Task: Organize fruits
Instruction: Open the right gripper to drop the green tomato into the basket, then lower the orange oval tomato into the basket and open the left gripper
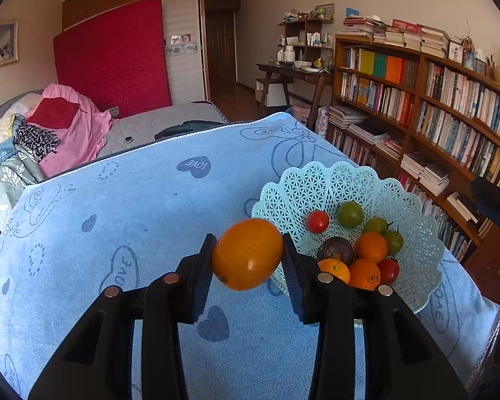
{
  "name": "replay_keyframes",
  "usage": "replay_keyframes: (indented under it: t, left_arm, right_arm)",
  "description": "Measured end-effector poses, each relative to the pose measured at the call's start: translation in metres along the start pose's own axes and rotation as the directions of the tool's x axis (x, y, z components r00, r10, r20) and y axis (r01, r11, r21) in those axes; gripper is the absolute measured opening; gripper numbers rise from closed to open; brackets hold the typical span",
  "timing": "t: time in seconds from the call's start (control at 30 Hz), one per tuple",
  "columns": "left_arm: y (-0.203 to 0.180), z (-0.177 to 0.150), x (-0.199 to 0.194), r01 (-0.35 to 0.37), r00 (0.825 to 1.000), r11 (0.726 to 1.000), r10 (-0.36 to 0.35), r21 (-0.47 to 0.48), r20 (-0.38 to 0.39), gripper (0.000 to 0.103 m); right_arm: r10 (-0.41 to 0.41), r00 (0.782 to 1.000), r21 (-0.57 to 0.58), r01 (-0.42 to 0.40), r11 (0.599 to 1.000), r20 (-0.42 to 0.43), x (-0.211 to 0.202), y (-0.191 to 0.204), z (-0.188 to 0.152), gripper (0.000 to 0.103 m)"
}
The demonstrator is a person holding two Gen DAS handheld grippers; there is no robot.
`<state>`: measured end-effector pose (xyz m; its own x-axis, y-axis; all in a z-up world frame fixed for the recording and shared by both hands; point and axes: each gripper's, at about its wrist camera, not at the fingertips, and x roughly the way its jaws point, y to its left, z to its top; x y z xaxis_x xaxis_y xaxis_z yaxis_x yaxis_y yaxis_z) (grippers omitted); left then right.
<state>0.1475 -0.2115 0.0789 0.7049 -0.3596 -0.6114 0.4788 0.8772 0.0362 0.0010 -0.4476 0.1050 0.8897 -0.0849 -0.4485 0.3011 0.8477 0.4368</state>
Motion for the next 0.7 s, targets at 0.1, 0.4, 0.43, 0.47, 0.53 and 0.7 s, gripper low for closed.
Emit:
replay_keyframes:
  t: [0.1,0.4,0.43,0.47,0.53,0.7]
  left_arm:
    - [-0.010,0.004,0.006,0.009,1.000,1.000,-0.009,0.026,-0.003,0.040]
    - [-0.026,0.008,0.018,0.029,1.000,0.998,-0.029,0.055,0.001,0.059]
    - [-0.026,0.008,0.017,0.029,0.999,0.998,-0.029,0.053,0.013,0.076]
    - [-0.024,0.008,0.014,0.030,0.999,0.998,-0.032,0.050,0.027,0.080]
    - [-0.020,0.007,0.011,0.036,0.998,0.999,-0.037,0.041,0.043,0.083]
    - [-0.005,0.005,0.009,0.018,0.999,1.000,-0.018,0.000,0.035,0.084]
  right_arm:
    - [0.005,1.000,0.004,-0.005,1.000,-0.004,0.000,0.000,0.000,0.056]
    - [0.029,0.999,-0.009,-0.030,1.000,-0.046,0.011,0.009,-0.008,0.057]
    - [0.029,0.999,-0.009,-0.029,1.000,-0.046,0.011,0.010,-0.008,0.060]
    - [0.027,0.999,-0.008,-0.027,1.000,-0.043,0.011,0.010,-0.008,0.062]
    - [0.025,0.999,-0.005,-0.025,1.000,-0.039,0.011,0.009,-0.006,0.063]
    - [0.028,0.999,0.004,-0.028,1.000,-0.037,0.009,0.007,-0.006,0.070]
